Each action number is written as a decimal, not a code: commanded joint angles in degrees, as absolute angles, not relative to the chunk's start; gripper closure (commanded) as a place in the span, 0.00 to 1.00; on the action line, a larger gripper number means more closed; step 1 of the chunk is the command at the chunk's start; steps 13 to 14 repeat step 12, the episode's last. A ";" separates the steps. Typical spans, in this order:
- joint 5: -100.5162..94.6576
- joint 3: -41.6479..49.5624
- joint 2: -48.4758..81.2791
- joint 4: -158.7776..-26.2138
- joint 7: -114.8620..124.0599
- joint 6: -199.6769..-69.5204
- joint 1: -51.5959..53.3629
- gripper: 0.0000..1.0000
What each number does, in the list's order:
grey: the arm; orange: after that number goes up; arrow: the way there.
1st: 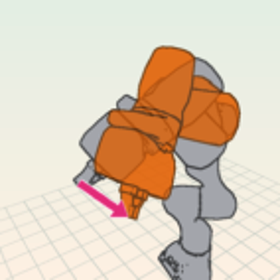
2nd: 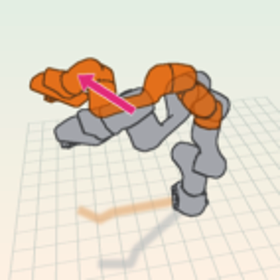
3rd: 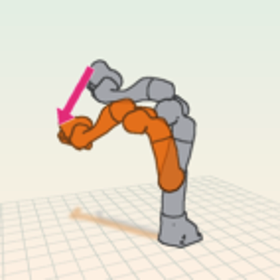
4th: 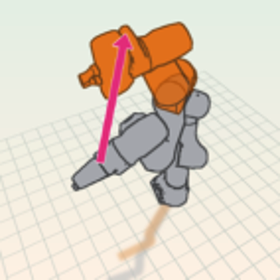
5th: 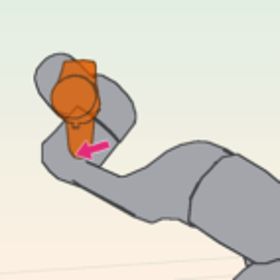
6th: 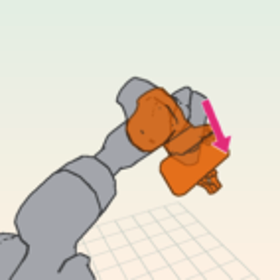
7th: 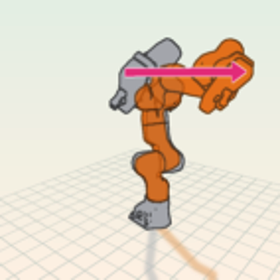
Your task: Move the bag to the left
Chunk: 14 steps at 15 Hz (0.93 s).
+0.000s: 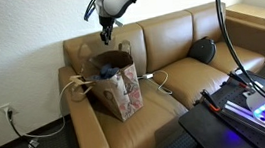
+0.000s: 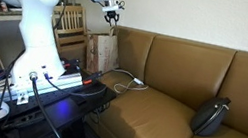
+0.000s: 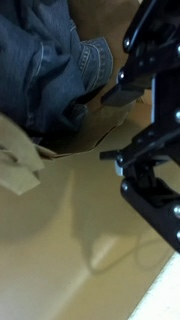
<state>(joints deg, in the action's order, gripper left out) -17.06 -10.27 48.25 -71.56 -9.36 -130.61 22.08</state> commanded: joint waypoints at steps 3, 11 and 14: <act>-14.66 -10.23 51.59 -66.35 -11.85 -117.88 20.86 0.05; -15.18 -8.96 49.16 -72.12 -10.52 -119.90 20.02 0.00; -15.19 -8.96 49.25 -72.01 -10.52 -119.89 20.11 0.00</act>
